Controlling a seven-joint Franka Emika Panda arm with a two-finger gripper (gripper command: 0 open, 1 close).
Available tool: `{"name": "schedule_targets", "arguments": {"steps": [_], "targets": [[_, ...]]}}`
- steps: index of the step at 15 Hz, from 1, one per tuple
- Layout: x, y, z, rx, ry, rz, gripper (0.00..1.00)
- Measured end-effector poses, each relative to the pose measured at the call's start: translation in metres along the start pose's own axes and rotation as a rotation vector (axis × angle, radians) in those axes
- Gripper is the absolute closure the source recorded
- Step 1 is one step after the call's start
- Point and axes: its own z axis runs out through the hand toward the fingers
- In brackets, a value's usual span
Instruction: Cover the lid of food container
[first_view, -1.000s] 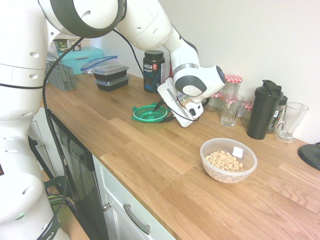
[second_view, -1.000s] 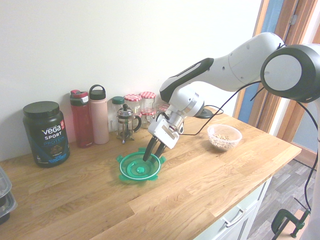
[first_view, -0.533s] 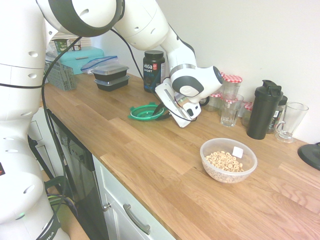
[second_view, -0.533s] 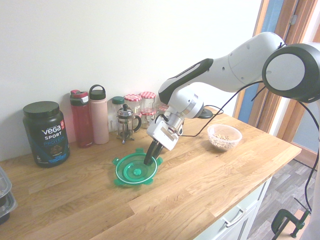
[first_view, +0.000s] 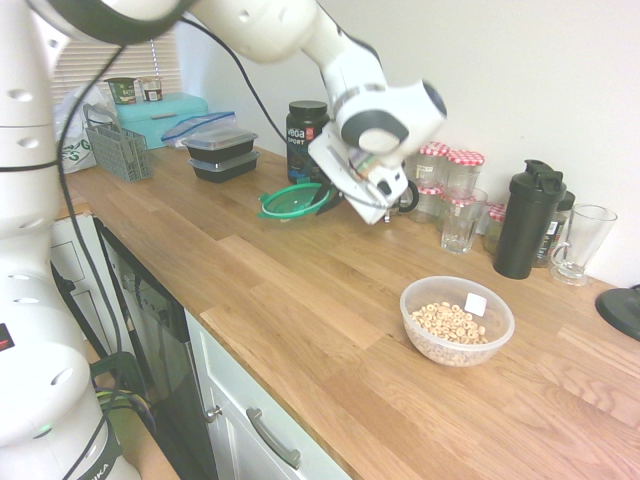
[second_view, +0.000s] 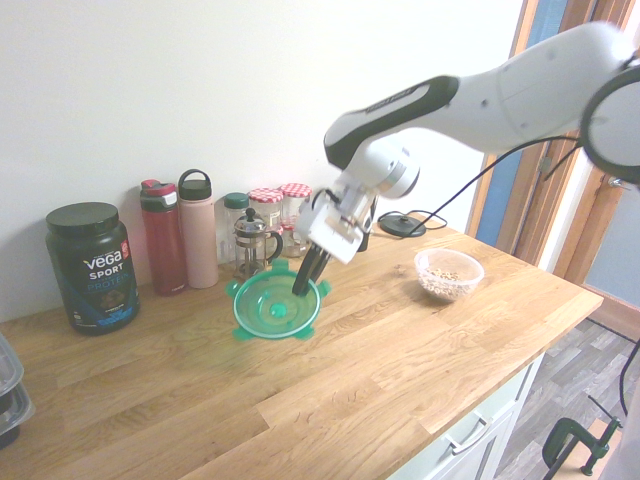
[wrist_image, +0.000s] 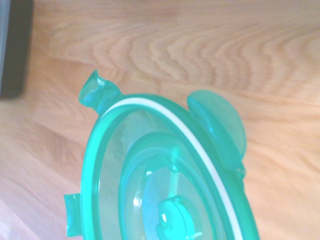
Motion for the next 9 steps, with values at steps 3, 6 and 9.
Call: {"name": "schedule_targets", "arguments": {"steps": [3, 6, 9], "targets": [[-0.055, -0.011, -0.077, -0.159, 0.174, -0.010, 1.00], [-0.075, -0.003, -0.111, -0.327, 0.325, -0.033, 1.00], [-0.072, 0.006, -0.118, -0.497, 0.449, -0.054, 1.00]]}}
